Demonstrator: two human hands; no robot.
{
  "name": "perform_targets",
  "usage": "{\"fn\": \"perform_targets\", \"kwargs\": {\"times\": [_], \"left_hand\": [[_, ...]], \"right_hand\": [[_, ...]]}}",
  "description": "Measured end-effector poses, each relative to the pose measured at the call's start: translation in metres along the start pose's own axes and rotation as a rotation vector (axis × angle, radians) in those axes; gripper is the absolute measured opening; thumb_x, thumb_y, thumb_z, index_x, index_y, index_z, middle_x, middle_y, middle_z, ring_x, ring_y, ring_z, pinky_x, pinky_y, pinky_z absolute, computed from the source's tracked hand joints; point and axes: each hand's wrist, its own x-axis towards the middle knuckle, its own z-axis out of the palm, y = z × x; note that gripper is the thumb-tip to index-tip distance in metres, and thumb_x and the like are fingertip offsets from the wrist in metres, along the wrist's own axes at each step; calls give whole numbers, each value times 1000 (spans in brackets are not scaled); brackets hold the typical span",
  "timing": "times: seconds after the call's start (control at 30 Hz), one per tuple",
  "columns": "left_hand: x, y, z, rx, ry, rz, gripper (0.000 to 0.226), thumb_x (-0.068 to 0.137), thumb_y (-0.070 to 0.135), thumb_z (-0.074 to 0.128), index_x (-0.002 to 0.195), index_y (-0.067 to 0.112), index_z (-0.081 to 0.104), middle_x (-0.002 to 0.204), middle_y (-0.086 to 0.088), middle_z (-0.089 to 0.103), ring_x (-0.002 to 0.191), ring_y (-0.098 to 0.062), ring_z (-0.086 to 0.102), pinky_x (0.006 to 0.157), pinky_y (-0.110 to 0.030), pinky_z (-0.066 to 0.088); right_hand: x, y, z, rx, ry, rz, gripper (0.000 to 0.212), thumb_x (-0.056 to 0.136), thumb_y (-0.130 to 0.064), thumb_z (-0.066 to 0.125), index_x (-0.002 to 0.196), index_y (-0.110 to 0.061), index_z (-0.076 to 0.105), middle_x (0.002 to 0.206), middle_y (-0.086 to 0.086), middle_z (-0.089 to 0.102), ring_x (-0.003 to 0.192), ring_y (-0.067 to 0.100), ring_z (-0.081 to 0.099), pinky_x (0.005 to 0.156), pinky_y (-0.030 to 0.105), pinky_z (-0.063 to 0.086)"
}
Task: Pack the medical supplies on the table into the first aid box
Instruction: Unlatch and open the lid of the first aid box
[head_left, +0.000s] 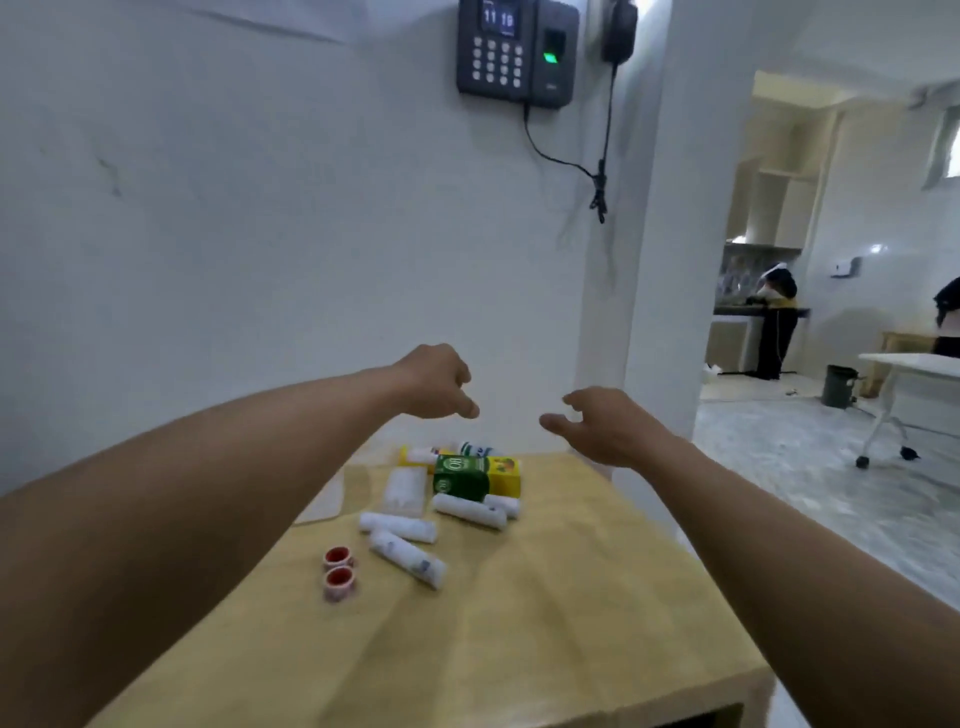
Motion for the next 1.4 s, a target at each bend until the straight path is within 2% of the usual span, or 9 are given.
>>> {"fn": "perform_targets", "kwargs": {"times": [0.37,0.63,0.83,0.97,1.1,1.17,1.23,1.33,1.4], "left_hand": [[-105,-119,-64,-39,143,-287,67,78,36,77,136,9,55,138,-7,58,124,-23,55,100,-30,43],[-145,-185,-57,-39,165,-396,66,79,32,77,138,14,54,141,-5,54,125,-22,53,100,-30,43],[-148,-210,-26,99,193,-370,63,82,37,72,140,25,50,144,-3,49,131,-24,45,105,-37,40],[-149,-217,-9,190,188,-346,59,85,38,66,140,28,49,142,-2,50,128,-24,47,101,-40,44],[-152,-220,8,399,264,-293,55,90,43,58,142,27,46,144,-1,49,128,-25,46,101,-40,42],[-152,-220,18,444,356,-259,48,92,43,56,136,26,52,139,0,52,124,-23,48,97,-38,41],[-151,-216,31,387,476,-285,38,91,46,58,121,24,60,124,2,60,110,-20,55,88,-34,46],[-146,-204,52,105,598,-500,43,82,62,61,99,23,59,92,7,64,82,-16,61,70,-33,54],[-140,-193,59,-89,650,-679,46,78,65,64,87,20,58,76,5,61,68,-16,60,60,-32,53]], "right_hand": [[23,-159,20,69,-37,-287,73,90,-64,49,142,-12,50,143,6,54,132,23,48,105,35,39],[29,-242,62,107,-86,-423,73,91,-61,52,146,-14,44,148,6,49,136,23,44,109,38,37],[34,-261,98,74,-132,-454,64,95,-52,52,147,-17,42,148,6,48,134,25,46,107,38,38],[39,-261,117,51,-153,-460,59,98,-44,51,150,-19,39,149,6,47,135,25,45,108,39,39],[42,-257,128,17,-100,-494,51,102,-36,46,149,-20,41,145,8,49,131,27,46,104,39,43],[44,-254,132,13,-63,-519,46,103,-32,45,147,-21,44,141,8,51,128,27,48,101,38,46],[44,-251,136,38,-31,-526,44,103,-28,46,146,-22,47,138,8,53,125,27,49,99,37,47],[45,-249,139,63,-7,-530,43,103,-26,47,146,-24,48,138,8,53,124,28,49,99,39,46],[46,-249,139,60,-17,-529,44,102,-25,47,146,-24,47,139,8,51,125,27,47,100,39,45]]}}
